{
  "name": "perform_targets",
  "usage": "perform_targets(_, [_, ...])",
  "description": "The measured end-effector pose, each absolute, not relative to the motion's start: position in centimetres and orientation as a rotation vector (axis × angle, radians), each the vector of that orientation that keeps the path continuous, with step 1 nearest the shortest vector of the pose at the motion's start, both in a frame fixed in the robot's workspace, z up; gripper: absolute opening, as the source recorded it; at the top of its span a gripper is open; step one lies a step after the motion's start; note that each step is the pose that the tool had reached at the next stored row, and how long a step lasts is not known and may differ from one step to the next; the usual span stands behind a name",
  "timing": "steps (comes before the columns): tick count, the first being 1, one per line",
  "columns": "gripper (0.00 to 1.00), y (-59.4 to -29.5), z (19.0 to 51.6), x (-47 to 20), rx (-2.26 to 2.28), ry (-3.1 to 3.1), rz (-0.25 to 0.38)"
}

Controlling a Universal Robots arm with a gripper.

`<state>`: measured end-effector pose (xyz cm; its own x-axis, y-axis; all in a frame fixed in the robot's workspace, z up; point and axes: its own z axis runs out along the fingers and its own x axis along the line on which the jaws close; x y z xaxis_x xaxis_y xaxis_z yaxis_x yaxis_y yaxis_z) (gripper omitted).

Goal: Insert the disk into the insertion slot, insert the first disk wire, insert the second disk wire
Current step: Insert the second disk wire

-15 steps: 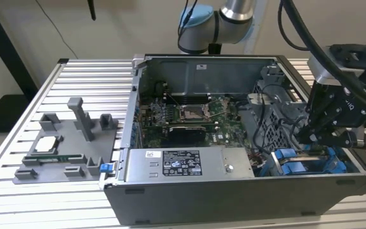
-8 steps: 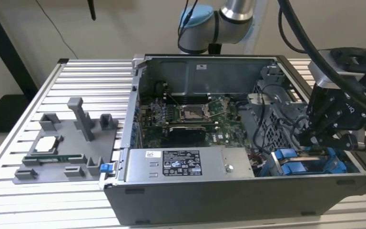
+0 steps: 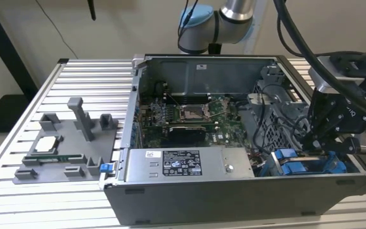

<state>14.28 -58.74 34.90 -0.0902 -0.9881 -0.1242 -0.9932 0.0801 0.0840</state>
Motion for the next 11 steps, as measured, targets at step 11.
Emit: perform_targets(11, [0.00,-58.54,34.60,14.69,-2.096,2.281,0.226])
